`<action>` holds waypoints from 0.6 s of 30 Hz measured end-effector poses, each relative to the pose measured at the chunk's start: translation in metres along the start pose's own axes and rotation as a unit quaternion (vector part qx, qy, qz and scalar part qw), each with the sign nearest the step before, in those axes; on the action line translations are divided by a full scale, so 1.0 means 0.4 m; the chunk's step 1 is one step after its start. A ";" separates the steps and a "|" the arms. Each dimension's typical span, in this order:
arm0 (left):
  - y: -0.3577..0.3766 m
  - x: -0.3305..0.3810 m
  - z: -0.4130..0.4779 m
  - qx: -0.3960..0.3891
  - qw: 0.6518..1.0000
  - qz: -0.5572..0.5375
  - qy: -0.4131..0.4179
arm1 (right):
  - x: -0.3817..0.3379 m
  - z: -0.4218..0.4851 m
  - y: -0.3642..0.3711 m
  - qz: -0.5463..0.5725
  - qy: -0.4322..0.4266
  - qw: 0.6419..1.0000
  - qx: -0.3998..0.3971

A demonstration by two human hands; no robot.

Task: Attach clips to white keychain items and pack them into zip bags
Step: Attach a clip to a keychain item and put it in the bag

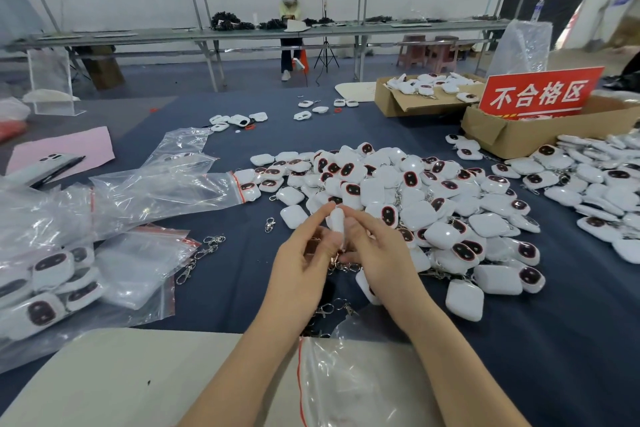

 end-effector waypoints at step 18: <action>-0.025 -0.002 -0.003 0.027 0.999 0.031 -0.019 | -0.003 -0.009 0.017 0.044 0.020 0.996 -0.069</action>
Point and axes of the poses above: each hand's wrist, its own z-axis towards the middle knuckle, its own y-axis out of the palm, x = y × z, the point moved 10 cm from there along z, towards the middle knuckle, and after that the axes turned 8 degrees about y, right-handed, at the moved point
